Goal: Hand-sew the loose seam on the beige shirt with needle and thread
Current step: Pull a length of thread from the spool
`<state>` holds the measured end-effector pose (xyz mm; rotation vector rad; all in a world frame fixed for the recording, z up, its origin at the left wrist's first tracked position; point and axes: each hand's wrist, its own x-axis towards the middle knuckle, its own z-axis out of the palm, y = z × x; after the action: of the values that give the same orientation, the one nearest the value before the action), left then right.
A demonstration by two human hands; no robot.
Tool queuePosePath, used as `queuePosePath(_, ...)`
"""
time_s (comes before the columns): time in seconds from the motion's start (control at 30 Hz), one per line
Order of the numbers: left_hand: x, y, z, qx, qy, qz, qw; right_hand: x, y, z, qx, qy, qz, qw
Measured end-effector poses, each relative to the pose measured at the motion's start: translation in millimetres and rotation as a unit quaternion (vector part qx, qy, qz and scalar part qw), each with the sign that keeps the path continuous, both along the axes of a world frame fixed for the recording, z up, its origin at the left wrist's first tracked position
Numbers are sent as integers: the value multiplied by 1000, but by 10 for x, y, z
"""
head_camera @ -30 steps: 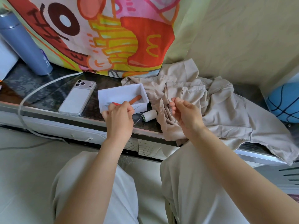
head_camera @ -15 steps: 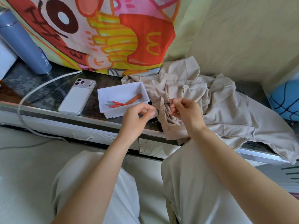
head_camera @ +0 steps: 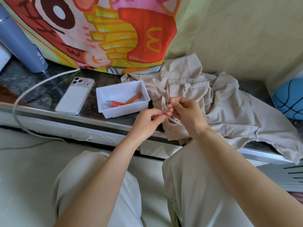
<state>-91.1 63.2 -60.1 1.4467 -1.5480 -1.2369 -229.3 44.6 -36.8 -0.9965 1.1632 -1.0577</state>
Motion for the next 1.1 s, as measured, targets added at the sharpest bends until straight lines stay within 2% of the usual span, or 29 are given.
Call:
queuePosePath(0.07, 13, 8, 18, -2, -11, 9, 1000, -4, 14, 11, 0, 2, -32, 999)
queuePosePath(0.2, 48, 18, 75, 2, -17, 41, 999, -43, 34, 33, 9, 72, -93, 993)
queuePosePath(0.33, 61, 22, 96, 11, -4, 55, 998, -20, 85, 50, 40, 106, -21, 993)
queuePosePath(0.43, 55, 25, 87, 11, 0, 62, 998, 24, 113, 52, 31, 98, 32, 994)
queuePosePath(0.67, 53, 51, 80, 11, -5, 59, 998, 42, 147, 66, -2, 83, 9, 997)
queuePosePath(0.97, 62, 65, 88, 17, 6, 83, 996, 60, 164, 61, 2, 68, 17, 998)
queuePosePath(1.1, 82, 64, 76, 24, 5, 89, 996, 84, 122, 49, 4, 95, 16, 995)
